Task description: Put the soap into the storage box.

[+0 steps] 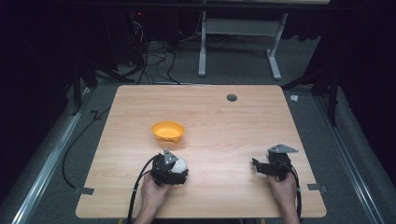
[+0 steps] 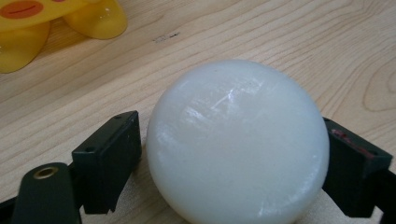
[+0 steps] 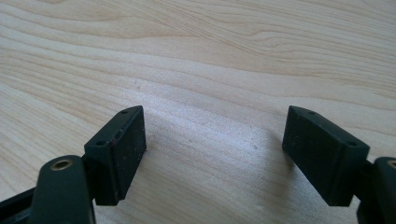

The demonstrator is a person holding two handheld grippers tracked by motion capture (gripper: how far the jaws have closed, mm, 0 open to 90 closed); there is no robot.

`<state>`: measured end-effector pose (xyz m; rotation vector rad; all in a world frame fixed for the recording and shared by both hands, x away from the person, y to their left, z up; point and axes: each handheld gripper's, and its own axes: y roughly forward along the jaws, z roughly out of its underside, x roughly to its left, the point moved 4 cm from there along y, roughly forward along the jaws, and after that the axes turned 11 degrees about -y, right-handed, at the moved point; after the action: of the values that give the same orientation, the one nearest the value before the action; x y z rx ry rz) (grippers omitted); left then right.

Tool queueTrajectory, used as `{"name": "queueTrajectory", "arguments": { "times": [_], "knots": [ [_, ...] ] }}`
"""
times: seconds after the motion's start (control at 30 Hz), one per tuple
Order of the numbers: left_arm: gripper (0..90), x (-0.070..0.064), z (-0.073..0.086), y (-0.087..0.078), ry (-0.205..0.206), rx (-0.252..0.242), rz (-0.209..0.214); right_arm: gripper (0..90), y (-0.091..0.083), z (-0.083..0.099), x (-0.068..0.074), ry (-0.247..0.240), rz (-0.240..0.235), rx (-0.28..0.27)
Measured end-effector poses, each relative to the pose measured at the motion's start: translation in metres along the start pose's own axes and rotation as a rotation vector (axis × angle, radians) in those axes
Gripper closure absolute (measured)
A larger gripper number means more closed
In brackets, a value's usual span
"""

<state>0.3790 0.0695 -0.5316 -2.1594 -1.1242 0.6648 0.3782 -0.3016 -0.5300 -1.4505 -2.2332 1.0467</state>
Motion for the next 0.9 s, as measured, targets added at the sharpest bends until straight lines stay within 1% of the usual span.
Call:
{"name": "queueTrajectory", "arguments": {
  "times": [0.1,0.57,0.63,0.7,0.83,0.9],
  "knots": [
    [23.9,-0.003,0.000,-0.001,0.013,-0.010,0.009,22.4,0.000,0.000,0.000,-0.001,0.000,0.000],
    [24.3,0.000,0.000,-0.003,0.007,0.002,0.026,22.5,0.000,0.000,0.000,-0.002,-0.001,0.001],
    [24.3,0.001,-0.001,-0.005,0.008,0.000,0.025,22.4,0.000,0.000,0.000,-0.002,-0.001,0.000],
    [24.3,0.001,-0.002,-0.009,-0.003,-0.017,0.037,22.4,0.000,0.000,0.000,-0.003,-0.001,0.000],
    [24.3,0.002,-0.003,-0.012,-0.012,-0.024,0.052,22.4,0.000,0.000,0.000,-0.003,-0.001,0.000],
    [24.3,0.003,-0.004,-0.014,-0.012,-0.027,0.048,22.4,0.000,0.000,0.000,-0.002,0.000,0.001]
  ]
}}
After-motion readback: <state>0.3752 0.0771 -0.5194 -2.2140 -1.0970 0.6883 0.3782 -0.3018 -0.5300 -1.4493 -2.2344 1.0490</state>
